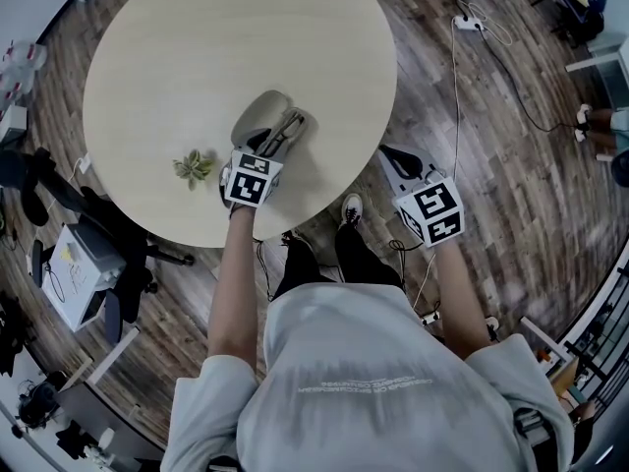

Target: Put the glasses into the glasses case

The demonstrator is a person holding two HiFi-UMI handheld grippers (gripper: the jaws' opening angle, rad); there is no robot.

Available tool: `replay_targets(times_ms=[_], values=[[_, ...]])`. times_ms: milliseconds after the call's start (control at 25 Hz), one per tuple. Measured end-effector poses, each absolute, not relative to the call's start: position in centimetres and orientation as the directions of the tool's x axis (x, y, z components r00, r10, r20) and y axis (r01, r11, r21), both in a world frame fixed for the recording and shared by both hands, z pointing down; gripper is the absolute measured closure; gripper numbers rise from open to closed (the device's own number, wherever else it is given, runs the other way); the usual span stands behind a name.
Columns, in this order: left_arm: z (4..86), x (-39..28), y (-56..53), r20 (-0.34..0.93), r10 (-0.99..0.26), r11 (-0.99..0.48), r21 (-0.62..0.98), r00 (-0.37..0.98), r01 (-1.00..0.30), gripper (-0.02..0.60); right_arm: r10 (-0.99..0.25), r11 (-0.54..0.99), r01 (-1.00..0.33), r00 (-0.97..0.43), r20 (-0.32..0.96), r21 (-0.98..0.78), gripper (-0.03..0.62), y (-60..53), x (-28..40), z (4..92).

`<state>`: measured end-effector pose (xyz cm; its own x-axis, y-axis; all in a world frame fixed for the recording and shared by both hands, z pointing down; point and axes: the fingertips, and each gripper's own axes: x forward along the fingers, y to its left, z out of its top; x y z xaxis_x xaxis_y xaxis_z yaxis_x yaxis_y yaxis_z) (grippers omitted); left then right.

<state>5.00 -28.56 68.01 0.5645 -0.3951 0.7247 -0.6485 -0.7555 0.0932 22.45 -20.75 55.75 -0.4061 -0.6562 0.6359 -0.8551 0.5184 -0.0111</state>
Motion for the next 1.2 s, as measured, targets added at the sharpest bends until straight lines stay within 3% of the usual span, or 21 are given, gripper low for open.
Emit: replay_targets(times_ms=[360,560,800,1200], values=[[61.4,2.4,-29.6,0.602,-0.473,-0.736,0.132,0.644,-0.664,0.436,-0.702,0.524,-0.85,-0.395,0.593,0.054,0.594,-22.2,22.1,52.9],[56.7,0.1,-29.2,0.551,-0.533,-0.742,0.06,0.642,-0.667,0.516,-0.75,0.519,-0.847,-0.386,0.537,0.118,0.594,-23.6,21.6,49.3],[50.1,-2.8,-29.7,0.464,-0.655,-0.694,-0.056,0.597,-0.718,0.568,-0.802,0.526,-0.832,-0.418,0.427,0.173,0.594,-26.3,19.9,43.6],[39.0,-6.4,-30.6,0.246,-0.806,-0.579,-0.145,0.538,-0.802,0.568,-0.844,0.527,-0.804,-0.457,0.282,0.275,0.594,-29.7,17.1,35.5]])
